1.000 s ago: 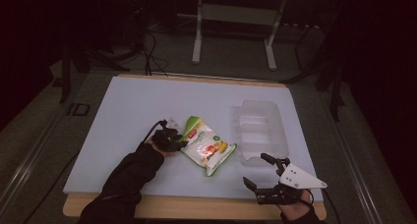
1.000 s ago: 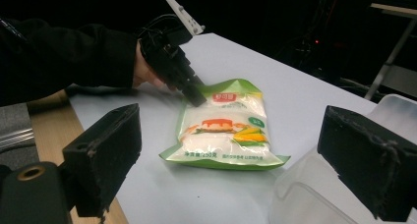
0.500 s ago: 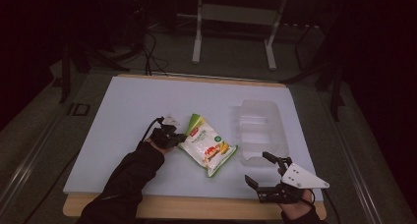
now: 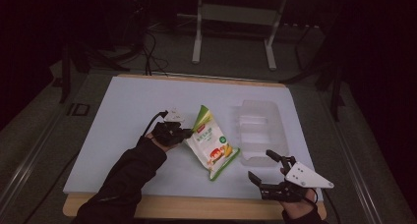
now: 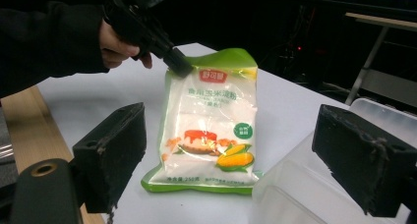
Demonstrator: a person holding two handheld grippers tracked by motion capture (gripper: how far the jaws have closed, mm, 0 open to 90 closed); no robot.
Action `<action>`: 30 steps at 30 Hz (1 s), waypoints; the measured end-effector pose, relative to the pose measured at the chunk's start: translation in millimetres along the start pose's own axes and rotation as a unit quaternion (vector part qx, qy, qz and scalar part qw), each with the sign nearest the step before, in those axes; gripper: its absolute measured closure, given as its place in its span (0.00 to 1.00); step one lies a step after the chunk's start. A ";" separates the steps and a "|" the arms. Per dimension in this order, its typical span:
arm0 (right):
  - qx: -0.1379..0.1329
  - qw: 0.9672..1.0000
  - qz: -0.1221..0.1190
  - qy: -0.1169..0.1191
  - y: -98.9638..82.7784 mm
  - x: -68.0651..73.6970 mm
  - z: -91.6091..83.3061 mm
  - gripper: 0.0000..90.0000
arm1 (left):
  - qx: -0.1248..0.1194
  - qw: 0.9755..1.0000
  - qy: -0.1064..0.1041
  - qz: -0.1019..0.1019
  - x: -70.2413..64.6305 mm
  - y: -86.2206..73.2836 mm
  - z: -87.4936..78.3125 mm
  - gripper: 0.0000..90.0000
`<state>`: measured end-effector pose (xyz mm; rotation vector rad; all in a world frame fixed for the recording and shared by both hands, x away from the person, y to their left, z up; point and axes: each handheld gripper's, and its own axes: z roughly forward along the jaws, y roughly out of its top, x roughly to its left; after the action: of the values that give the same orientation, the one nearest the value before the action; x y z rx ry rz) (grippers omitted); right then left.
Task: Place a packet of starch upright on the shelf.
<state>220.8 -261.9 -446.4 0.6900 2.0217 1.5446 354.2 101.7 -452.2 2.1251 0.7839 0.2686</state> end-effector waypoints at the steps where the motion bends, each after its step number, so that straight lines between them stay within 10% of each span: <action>1: -0.002 1.000 0.000 -0.003 0.1 -0.4 -0.4 0.15 | -0.002 1.000 -0.008 0.001 -0.9 2.5 -1.6 0.99; 19: -0.017 1.000 -0.017 -0.016 3.2 -5.1 -5.5 0.24 | -0.031 0.996 -0.036 0.079 -37.2 38.7 -16.6 0.99; 30: -0.012 1.000 -0.006 -0.019 15.9 -16.3 -7.6 0.20 | -0.047 0.982 -0.093 0.159 -44.3 54.2 -47.3 0.99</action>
<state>229.4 -274.4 -427.9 0.6926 1.9718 1.5361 322.5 79.8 -377.1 2.1422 0.3163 0.2645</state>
